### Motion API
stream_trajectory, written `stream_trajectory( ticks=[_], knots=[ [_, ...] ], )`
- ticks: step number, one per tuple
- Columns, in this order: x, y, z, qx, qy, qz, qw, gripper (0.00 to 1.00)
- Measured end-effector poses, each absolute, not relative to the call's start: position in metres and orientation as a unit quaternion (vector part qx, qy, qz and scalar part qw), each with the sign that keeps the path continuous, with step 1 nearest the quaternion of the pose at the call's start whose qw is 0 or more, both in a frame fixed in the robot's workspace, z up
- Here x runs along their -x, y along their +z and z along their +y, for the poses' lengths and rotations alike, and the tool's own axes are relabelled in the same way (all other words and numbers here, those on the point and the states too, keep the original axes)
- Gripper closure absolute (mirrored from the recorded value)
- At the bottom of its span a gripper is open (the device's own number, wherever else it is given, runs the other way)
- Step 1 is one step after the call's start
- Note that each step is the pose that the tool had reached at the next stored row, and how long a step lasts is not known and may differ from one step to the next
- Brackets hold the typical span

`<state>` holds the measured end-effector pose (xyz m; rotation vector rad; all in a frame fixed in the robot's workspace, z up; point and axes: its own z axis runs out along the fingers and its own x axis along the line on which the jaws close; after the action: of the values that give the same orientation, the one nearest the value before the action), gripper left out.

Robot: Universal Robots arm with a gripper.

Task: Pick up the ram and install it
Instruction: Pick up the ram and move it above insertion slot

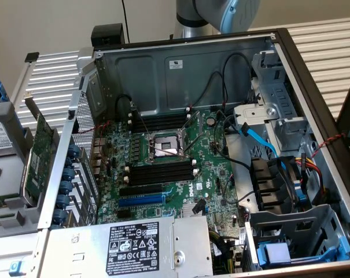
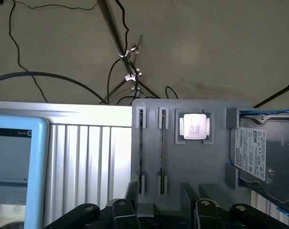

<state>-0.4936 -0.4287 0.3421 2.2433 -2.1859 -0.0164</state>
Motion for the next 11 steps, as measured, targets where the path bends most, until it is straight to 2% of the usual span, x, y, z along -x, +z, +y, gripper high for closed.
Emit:
stream_trajectory(
  ticks=[11],
  knots=[
    [0.484, 0.322, -0.435, -0.724, -0.005, -0.689, 0.005, 0.52]
  ],
)
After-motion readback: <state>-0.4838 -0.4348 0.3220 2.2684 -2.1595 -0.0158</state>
